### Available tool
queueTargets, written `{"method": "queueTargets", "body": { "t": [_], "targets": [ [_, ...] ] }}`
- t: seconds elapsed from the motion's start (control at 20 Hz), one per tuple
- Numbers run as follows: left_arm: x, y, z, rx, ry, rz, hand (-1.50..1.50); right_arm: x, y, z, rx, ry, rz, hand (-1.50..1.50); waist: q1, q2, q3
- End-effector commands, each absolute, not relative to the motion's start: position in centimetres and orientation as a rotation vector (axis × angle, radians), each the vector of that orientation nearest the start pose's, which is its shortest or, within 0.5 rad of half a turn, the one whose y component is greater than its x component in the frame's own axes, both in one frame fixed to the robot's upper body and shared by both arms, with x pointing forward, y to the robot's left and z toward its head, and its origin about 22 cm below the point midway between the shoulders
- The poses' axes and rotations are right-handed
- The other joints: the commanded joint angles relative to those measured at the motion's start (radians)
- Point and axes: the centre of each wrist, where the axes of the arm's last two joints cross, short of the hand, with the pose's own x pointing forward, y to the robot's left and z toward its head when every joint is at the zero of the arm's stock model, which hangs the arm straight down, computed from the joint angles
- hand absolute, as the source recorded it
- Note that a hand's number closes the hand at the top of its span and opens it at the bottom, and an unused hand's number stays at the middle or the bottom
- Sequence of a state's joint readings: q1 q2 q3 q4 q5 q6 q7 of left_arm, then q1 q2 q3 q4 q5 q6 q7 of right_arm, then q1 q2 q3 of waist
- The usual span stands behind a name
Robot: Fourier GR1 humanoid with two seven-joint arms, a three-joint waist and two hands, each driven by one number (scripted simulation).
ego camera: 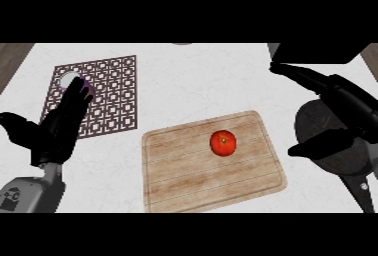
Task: Pick the tomato from the cutting board and place it in the pan
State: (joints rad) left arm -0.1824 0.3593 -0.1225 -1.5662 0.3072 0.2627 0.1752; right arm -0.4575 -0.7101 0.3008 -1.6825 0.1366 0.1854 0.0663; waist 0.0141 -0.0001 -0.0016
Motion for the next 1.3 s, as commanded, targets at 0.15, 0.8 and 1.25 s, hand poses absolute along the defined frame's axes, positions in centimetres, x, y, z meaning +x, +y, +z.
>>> {"method": "queueTargets", "body": {
  "t": [0.15,0.8,1.25],
  "targets": [
    [28.0,26.4,5.1,0.074,-1.519,0.025,0.00,31.5,-19.7,18.3,-0.490,-1.528,1.432,-1.50,0.004,0.003,0.000],
    [28.3,27.3,6.8,0.109,-1.509,0.036,0.00,28.7,-13.9,15.6,-0.433,-1.161,1.758,-1.50,-0.014,-0.003,0.002],
    [27.0,27.1,6.1,0.106,-1.511,0.052,0.00,27.6,-11.4,18.2,-0.674,-1.117,1.835,-1.50,-0.011,-0.003,0.001]
  ]
}}
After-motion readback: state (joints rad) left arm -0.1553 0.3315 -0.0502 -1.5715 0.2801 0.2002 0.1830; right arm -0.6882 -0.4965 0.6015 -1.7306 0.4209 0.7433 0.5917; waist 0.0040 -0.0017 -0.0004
